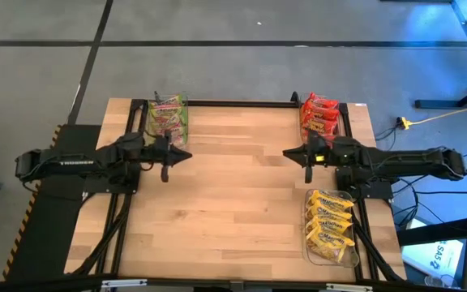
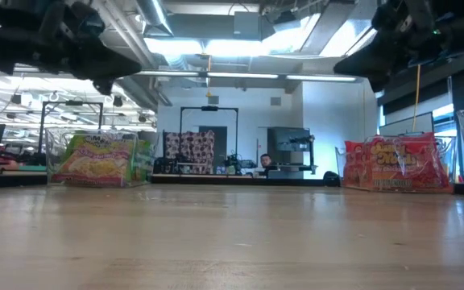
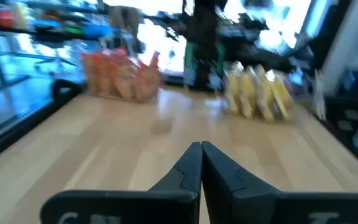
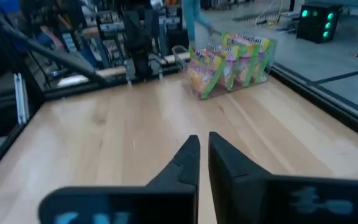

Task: Sort Maruchan noodles
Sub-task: Return to Home Position

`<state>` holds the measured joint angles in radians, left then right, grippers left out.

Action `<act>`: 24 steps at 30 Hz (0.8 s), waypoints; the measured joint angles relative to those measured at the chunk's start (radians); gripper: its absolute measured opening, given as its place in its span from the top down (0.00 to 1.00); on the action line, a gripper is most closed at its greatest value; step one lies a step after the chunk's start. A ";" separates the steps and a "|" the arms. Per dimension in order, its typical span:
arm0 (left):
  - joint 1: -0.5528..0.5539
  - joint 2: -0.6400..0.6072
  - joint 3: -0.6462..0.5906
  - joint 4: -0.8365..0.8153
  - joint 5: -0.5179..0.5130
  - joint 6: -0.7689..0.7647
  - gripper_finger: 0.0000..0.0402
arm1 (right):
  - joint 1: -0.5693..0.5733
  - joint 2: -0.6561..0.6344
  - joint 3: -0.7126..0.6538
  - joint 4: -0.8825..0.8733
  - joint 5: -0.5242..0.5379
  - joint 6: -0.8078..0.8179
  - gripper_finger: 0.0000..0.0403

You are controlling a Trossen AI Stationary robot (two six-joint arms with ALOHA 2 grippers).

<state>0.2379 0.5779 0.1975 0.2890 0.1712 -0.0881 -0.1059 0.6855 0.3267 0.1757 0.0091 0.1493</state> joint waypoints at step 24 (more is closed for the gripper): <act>-0.064 -0.396 -0.190 -0.052 -0.109 -0.062 1.00 | 0.001 -0.449 -0.285 0.009 0.077 0.161 0.98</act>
<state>0.1734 0.1824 0.0074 0.2374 0.0624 -0.1498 -0.1051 0.2365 0.0418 0.1847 0.0863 0.3103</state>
